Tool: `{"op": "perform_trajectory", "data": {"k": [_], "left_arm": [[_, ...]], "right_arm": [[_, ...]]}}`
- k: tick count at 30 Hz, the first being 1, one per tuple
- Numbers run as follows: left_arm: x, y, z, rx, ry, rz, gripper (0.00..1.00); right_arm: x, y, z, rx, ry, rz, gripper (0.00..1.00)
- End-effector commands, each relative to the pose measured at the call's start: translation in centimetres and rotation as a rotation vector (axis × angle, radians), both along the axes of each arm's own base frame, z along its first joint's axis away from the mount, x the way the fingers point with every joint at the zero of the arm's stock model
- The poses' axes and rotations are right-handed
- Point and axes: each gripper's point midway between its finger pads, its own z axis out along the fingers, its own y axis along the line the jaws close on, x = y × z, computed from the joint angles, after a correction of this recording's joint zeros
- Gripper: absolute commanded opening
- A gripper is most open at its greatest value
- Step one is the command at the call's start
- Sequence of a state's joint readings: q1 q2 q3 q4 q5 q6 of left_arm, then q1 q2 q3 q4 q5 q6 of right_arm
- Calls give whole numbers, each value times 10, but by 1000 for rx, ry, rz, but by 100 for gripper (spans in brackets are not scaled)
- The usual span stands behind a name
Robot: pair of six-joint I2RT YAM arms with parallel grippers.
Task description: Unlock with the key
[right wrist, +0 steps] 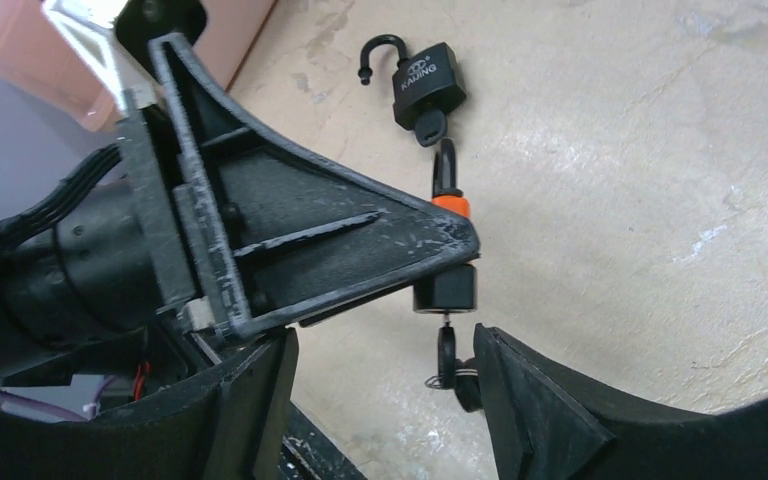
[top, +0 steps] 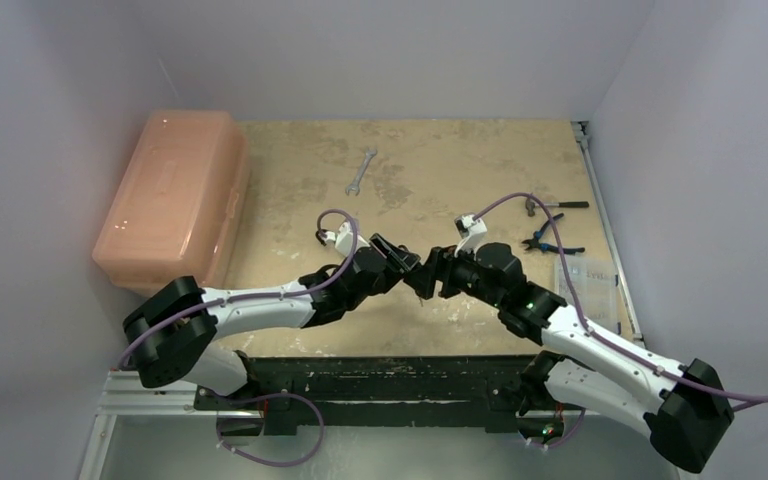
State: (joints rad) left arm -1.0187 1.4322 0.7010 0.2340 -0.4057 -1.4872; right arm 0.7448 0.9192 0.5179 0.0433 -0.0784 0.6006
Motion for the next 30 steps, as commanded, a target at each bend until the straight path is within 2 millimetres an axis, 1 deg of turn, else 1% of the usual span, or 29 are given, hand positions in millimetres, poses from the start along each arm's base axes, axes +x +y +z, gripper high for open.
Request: {"op": "perform_trajectory", "data": {"k": [1, 4, 6, 8, 12, 17, 21, 24, 26, 30], "left_arm": [[-1, -21, 15, -21, -24, -44, 0], [-1, -24, 14, -31, -21, -48, 0], [-1, -24, 13, -30, -18, -48, 0], [-1, -24, 13, -36, -14, -49, 0], [-1, -26, 13, -50, -11, -56, 0], [-1, -26, 14, -53, -12, -58, 0], [-1, -25, 14, -50, -11, -55, 0], [0, -24, 13, -50, -9, -51, 0], [1, -23, 13, -50, -9, -49, 0], [2, -21, 13, -47, -10, -45, 0]], "right_arm": [[4, 2, 46, 66, -126, 20, 71], [4, -4, 39, 26, -124, 7, 68], [10, -14, 30, -32, -123, -41, 66], [11, -19, 21, -72, -109, -54, 65], [11, -19, 16, -78, -109, -50, 59], [13, -19, 4, -113, -90, -47, 53], [10, -19, -4, -122, -77, -34, 51], [6, -17, -5, -114, -73, -14, 49], [4, -16, -6, -108, -68, -5, 46], [5, -19, -13, -115, -45, -33, 43]]}}
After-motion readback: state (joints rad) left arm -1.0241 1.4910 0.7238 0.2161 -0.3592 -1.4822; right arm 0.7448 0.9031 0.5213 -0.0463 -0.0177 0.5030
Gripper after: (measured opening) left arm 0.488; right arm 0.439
